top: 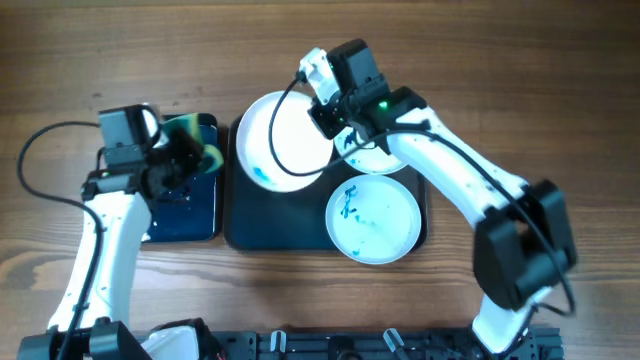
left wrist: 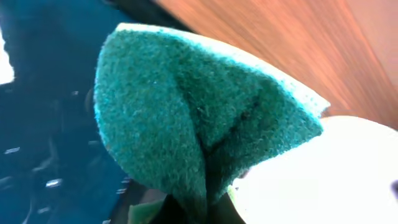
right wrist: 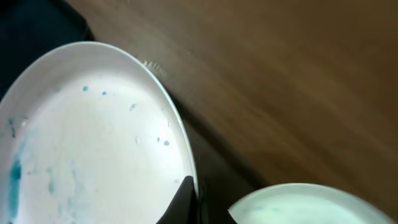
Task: Clean dirty plates on tray and stack at the side
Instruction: 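Scrub the plate again with the sponge while the right gripper holds it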
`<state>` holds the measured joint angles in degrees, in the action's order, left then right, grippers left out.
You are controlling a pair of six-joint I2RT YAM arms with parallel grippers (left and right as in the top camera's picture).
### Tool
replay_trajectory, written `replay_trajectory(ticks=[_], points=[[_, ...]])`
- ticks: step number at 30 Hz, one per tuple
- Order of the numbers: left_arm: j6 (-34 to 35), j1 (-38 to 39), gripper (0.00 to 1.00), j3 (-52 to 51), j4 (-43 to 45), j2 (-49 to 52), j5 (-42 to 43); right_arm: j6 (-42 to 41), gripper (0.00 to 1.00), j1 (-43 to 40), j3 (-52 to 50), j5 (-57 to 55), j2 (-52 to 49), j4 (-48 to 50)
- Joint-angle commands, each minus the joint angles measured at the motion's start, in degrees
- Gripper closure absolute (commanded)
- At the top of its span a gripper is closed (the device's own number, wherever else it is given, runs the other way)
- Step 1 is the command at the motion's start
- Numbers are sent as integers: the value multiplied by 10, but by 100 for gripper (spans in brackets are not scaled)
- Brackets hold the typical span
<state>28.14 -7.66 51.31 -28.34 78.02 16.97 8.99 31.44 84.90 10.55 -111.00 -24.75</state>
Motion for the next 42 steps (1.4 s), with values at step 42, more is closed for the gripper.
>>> replay_trajectory(ticks=[42], points=[[49, 276, 96, 0, 30, 254, -43, -76, 96, 2, -3, 10, -123, 75]])
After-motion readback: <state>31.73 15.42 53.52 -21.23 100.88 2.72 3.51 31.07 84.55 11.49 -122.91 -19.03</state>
